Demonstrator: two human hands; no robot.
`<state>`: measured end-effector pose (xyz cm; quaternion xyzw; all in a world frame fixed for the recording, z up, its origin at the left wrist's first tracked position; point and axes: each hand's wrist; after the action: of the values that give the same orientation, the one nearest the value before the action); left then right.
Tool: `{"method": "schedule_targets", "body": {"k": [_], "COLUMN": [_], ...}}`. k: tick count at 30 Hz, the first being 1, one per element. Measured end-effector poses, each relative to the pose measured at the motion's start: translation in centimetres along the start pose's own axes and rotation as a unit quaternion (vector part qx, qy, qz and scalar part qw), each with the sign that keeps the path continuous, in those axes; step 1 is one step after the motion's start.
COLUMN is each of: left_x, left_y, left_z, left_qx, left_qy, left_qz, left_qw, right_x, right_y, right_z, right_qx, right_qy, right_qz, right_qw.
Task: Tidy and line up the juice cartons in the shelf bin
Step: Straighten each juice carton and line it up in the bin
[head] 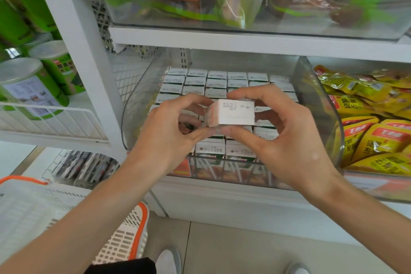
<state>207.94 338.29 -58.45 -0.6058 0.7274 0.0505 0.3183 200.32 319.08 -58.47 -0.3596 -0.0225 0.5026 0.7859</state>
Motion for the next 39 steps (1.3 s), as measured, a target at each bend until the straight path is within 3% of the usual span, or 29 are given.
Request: {"method": "schedule_targets", "body": {"k": [3,6,12,16,20,22,25,29,39], "left_x": [-0.5,-1.5,-3.0,-3.0,-2.7,-2.5,-2.8,-4.2,-6.5], "left_y": [-0.1,-0.2,-0.3,-0.3,-0.3,-0.3,-0.5,-0.6,-0.1], "left_z": [0.2,0.1,0.7,1.0,0.8,0.7,0.8,1.2,2.4], "left_qx": [0.011,0.045,0.047,0.037,0.048,0.059,0.04,0.004,-0.051], "left_qy": [-0.012,-0.017,0.025,-0.016,-0.058,-0.081,-0.085,-0.155,-0.144], "left_qz": [-0.01,0.039,0.121,0.028,-0.036,-0.04,-0.027,0.013,-0.058], "left_qw": [1.0,0.998,0.991,0.999,0.996,0.994,0.995,0.988,0.987], "right_x": [0.5,1.0,2.1,3.0,4.0,4.4,4.4,4.1,5.0], "right_y": [-0.3,-0.9,-1.1,-0.5,-0.2,-0.6,-1.3,-2.3,-3.2], "right_z": [-0.1,-0.1,0.3,1.0,2.1,2.1,1.7,0.8,-0.3], "right_qx": [0.036,0.082,0.066,0.091,0.232,0.259,0.215,0.124,-0.016], "right_qy": [-0.027,-0.1,-0.145,-0.105,-0.113,-0.144,-0.136,-0.042,0.11], "right_qz": [-0.007,0.017,0.091,0.099,0.056,0.022,0.014,0.036,0.11], "right_qw": [0.999,0.991,0.983,0.985,0.964,0.955,0.967,0.991,0.988]}}
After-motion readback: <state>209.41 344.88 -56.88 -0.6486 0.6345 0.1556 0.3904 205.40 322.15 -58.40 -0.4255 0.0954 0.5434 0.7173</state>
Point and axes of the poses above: each hand's wrist, its own y-axis away from the middle knuckle, its own x-axis out of the palm, z = x × y, and after that the axes turned 11 degrees about -z, right-handed
